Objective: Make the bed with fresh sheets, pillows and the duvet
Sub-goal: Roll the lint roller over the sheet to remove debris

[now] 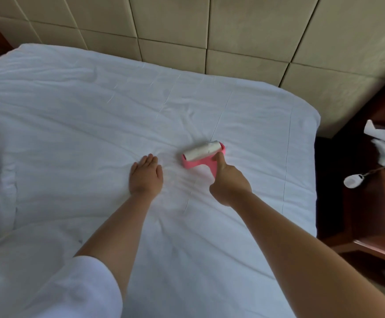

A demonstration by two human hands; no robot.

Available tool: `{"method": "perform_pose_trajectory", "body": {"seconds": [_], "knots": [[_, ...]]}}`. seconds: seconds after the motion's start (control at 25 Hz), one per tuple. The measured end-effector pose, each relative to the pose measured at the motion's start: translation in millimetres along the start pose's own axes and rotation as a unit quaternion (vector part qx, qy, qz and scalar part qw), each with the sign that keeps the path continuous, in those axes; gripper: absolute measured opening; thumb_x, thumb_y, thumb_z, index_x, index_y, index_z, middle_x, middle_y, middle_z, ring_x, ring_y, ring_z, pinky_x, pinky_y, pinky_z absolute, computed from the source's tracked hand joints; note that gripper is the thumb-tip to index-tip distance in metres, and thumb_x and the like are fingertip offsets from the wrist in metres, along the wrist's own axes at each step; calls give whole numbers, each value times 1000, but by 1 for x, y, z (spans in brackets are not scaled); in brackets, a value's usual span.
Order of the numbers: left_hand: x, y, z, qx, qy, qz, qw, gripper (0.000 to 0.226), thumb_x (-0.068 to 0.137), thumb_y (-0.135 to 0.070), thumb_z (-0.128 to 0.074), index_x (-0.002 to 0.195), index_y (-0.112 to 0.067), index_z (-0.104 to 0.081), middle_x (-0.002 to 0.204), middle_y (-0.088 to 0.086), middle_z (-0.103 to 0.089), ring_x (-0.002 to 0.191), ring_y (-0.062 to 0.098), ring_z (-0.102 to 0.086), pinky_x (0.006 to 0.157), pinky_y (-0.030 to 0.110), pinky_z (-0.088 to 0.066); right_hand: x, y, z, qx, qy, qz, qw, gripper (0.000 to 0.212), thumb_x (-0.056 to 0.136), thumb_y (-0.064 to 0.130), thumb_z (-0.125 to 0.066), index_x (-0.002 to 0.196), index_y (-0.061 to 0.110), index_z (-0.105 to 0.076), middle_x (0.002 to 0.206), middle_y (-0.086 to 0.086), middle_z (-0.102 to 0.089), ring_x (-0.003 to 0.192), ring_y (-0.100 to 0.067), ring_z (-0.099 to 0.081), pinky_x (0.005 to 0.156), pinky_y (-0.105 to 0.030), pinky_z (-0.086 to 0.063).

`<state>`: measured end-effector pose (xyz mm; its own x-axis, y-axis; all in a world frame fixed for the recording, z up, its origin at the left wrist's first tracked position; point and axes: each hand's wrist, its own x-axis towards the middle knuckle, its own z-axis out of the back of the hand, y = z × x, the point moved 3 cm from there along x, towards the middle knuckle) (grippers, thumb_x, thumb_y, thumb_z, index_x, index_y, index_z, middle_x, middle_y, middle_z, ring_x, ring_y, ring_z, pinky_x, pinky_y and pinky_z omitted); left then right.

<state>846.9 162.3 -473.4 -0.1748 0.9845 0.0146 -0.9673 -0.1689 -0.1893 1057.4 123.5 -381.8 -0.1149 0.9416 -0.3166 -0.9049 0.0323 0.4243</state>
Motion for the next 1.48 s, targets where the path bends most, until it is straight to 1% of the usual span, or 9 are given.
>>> {"method": "perform_pose_trajectory", "body": {"seconds": [0.12, 0.24, 0.56, 0.72, 0.84, 0.96, 1.16, 1.36, 1.48], "knots": [[-15, 10, 4, 20, 10, -17, 1000, 45, 102, -27, -29, 146, -17, -35, 156, -2, -27, 145, 13, -19, 114, 35, -13, -5, 20, 2, 9, -35, 30, 999, 82, 78, 1, -46, 147, 25, -9, 73, 1, -43, 73, -22, -48, 57, -30, -35], [-23, 25, 6, 44, -5, 29, 999, 47, 103, -30, -24, 149, -24, -26, 159, -6, -16, 146, 12, -11, 116, 40, -6, -4, 41, -13, 20, -24, 53, 998, 79, 77, 1, -46, 145, 24, -14, 81, -1, -47, 77, -24, -49, 61, -32, -38], [-3, 35, -8, 24, -57, 106, 992, 53, 98, -25, -22, 151, -18, -25, 159, -6, -15, 147, 11, -9, 118, 39, -3, 53, 60, -32, -11, -2, 36, 999, 76, 80, 0, -44, 146, 24, -12, 73, 2, -41, 76, -24, -49, 63, -33, -40], [18, 40, -15, 3, -96, 132, 987, 71, 85, -31, -6, 146, -9, -34, 156, 3, -25, 146, 18, -18, 117, 41, -5, 97, 75, -34, -4, -4, 39, 999, 79, 81, -1, -43, 147, 25, -9, 72, 1, -41, 76, -24, -50, 63, -33, -41], [31, 43, -20, 7, -130, 121, 984, 67, 86, -30, -13, 138, -4, -48, 148, 8, -41, 140, 23, -33, 115, 46, -14, 128, 89, -35, 1, -7, 47, 999, 78, 81, -1, -42, 147, 24, -9, 71, 2, -39, 75, -23, -48, 62, -34, -40], [39, 45, -24, 6, -145, 116, 983, 62, 86, -27, -21, 133, -1, -53, 143, 10, -48, 136, 26, -40, 114, 48, -19, 152, 101, -34, 5, -5, 59, 998, 80, 82, -1, -43, 149, 24, -6, 74, 1, -41, 77, -23, -48, 64, -33, -39], [42, 44, -22, 20, -122, 113, 986, 66, 85, -28, -16, 135, 0, -50, 145, 11, -45, 138, 27, -36, 116, 48, -14, 150, 99, -35, 8, 2, 57, 998, 76, 82, -1, -42, 147, 23, -11, 73, 1, -41, 76, -24, -49, 63, -33, -39], [22, 38, -17, 45, -65, 99, 992, 78, 83, -36, 2, 144, -7, -38, 153, 7, -33, 144, 23, -24, 117, 43, -7, 109, 78, -31, 7, 22, 52, 998, 85, 83, 0, -43, 151, 24, 1, 79, -1, -42, 79, -23, -48, 66, -32, -40], [2, 30, -12, 45, -22, 75, 996, 83, 80, -38, 9, 148, -13, -32, 156, 4, -27, 146, 21, -17, 118, 38, -4, 77, 65, -30, 8, 27, 43, 999, 85, 83, 0, -44, 151, 25, 1, 81, -1, -42, 80, -22, -47, 67, -32, -40]]}}
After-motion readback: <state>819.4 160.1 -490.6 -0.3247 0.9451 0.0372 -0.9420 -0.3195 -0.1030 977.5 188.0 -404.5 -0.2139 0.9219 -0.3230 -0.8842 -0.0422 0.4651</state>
